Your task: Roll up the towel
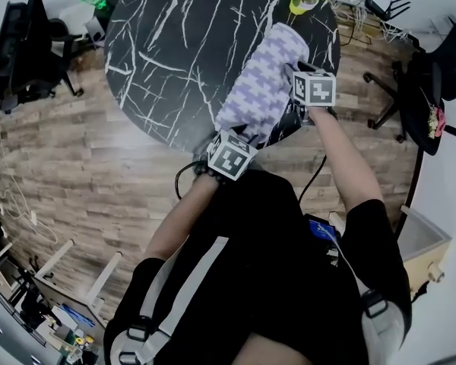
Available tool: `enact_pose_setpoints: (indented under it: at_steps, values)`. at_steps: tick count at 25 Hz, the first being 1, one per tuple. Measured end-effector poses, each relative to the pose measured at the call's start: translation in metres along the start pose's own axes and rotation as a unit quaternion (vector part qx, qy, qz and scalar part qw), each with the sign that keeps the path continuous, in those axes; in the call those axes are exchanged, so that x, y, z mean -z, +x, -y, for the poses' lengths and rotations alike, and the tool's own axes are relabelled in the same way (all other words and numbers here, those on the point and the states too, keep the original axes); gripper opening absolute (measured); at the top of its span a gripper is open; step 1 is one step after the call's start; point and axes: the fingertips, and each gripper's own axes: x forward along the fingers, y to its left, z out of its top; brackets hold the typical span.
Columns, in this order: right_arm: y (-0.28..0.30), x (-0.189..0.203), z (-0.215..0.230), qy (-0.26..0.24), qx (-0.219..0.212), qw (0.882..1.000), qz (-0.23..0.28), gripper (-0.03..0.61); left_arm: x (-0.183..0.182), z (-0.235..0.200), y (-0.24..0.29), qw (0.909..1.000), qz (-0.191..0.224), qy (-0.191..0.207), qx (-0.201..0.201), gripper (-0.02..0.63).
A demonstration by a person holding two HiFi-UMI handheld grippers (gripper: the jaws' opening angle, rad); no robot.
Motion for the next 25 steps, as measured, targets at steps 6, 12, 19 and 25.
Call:
enact_pose_setpoints:
  at_steps: [6, 12, 19, 25]
  values:
    - [-0.022, -0.024, -0.017, -0.024, -0.022, 0.998, 0.048, 0.160, 0.001, -0.004, -0.005, 0.9999, -0.004, -0.013, 0.000, 0.175]
    - [-0.017, -0.062, -0.056, -0.047, -0.047, 0.996, 0.066, 0.160, -0.012, -0.002, -0.025, 0.9998, 0.011, -0.012, 0.008, 0.175]
    - [0.010, -0.077, -0.080, -0.081, -0.037, 0.995, 0.044, 0.183, -0.027, -0.050, -0.058, 0.9967, 0.056, -0.043, -0.041, 0.178]
    - [0.026, -0.078, -0.096, -0.113, -0.036, 0.993, 0.013, 0.198, -0.005, -0.081, -0.049, 0.9951, 0.021, -0.090, -0.032, 0.230]
